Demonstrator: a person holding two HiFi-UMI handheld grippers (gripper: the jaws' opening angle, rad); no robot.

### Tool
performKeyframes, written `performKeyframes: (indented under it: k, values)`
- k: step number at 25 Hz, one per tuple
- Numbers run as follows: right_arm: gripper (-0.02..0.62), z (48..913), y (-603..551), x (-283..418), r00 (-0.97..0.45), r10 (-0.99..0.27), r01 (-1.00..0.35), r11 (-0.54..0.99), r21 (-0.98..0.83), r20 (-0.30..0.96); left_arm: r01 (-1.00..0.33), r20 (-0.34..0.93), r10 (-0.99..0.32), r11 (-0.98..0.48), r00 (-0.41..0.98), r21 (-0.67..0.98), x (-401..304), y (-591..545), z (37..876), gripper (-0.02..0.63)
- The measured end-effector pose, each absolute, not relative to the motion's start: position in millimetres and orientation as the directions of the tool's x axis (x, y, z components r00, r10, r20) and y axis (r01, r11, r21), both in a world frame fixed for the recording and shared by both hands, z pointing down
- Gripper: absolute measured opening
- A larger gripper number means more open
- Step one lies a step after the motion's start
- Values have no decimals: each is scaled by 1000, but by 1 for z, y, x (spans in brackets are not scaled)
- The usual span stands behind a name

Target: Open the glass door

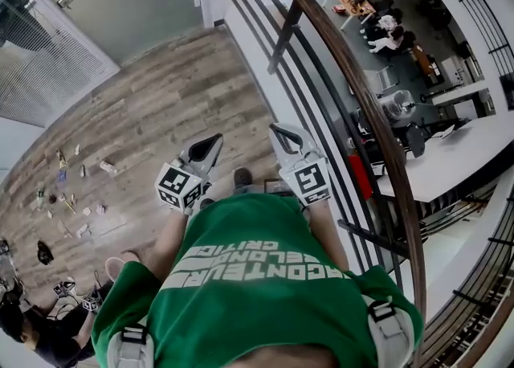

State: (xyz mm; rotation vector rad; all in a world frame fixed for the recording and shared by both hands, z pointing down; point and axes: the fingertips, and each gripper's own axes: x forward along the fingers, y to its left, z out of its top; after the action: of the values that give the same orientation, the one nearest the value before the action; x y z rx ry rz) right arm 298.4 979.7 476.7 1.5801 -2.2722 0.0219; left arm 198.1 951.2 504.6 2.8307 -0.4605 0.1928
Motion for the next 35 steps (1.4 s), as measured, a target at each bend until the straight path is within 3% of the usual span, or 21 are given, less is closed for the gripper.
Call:
performKeyframes:
  k: [15, 28, 35]
  values:
    - [-6, 495, 946, 368, -325, -881, -908, 393, 148, 345, -325, 158, -293, -915, 943, 240, 267, 918, 498, 17]
    - [-8, 500, 848, 297, -452, -807, -801, 555, 226, 380, -461, 197, -420, -841, 886, 283, 206, 830, 523, 17]
    - [-6, 506, 804, 283, -449, -792, -793, 566, 225, 414, -453, 185, -415, -845, 891, 286, 199, 784, 518, 17]
